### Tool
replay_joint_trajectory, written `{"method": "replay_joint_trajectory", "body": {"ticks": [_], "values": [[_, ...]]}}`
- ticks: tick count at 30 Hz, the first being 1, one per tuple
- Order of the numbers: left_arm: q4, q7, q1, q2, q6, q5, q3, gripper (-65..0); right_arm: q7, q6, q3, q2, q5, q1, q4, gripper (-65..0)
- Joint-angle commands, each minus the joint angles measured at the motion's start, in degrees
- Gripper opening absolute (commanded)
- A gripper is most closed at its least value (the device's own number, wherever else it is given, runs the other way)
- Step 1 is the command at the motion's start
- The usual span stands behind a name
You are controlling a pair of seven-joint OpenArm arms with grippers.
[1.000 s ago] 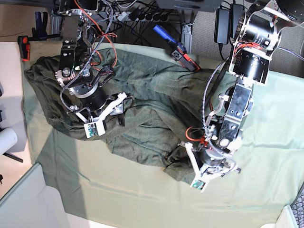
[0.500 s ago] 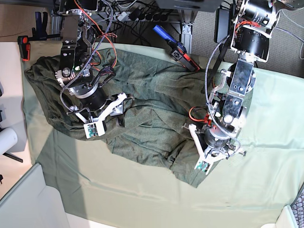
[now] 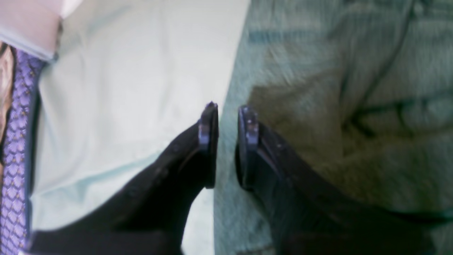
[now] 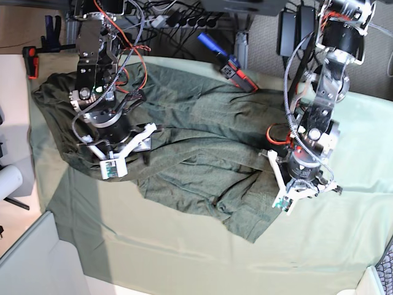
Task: Fold the T-shirt properly
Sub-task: 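Spread the shirt lengthwise, pulling the right gripper toward the collar end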
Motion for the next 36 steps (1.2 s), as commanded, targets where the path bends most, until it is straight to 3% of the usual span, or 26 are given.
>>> {"method": "replay_joint_trajectory", "body": {"ticks": [1, 6, 8, 10, 14, 18, 27, 32, 36], "values": [[1.2, -1.1, -0.7, -0.1, 0.3, 0.1, 0.0, -54.7, 1.4, -0.6, 1.4, 1.3, -0.2, 0.8, 0.2, -33.6], [1.3, -1.1, 0.2, 0.0, -0.1, 0.0, 0.0, -54.6, 2.2, -0.6, 5.7, 3.8, 0.9, 0.9, -3.8, -33.5], [1.3, -1.1, 0.2, 0.0, -1.9, -0.7, 0.0, -53.4, 2.7, -0.6, 7.1, 4.9, 1.8, 1.0, -5.7, -33.5], [1.3, -1.0, 0.2, 0.0, -2.7, -2.9, 0.0, -47.9, 3.8, -0.6, 8.0, 5.9, 2.4, 1.1, -7.6, -33.5], [1.3, -0.8, 0.1, 0.0, -2.6, -7.5, 0.0, -31.1, 5.3, -0.6, 9.2, 7.9, 3.6, 3.0, -12.4, -31.2], [1.3, -0.5, 0.1, 0.0, -2.1, -7.5, -0.1, -30.6, 5.4, -0.6, 10.2, 9.5, 5.9, 7.2, -19.9, -21.3], [1.6, -0.5, -2.0, -0.1, -2.1, -8.5, -0.1, -30.6, 5.4, 1.2, 11.3, 10.3, 6.5, 18.6, -35.3, -21.3], [-0.5, -3.7, -6.3, -3.3, -2.2, -15.7, -0.1, -30.6, 5.6, 1.6, 11.3, 11.1, 6.5, 21.5, -39.8, -21.3], [-9.6, -6.2, -12.3, -5.0, -3.3, -20.3, 0.0, -30.6, 5.6, 2.1, 11.2, 12.5, 6.4, 21.7, -42.2, -21.3]]}}
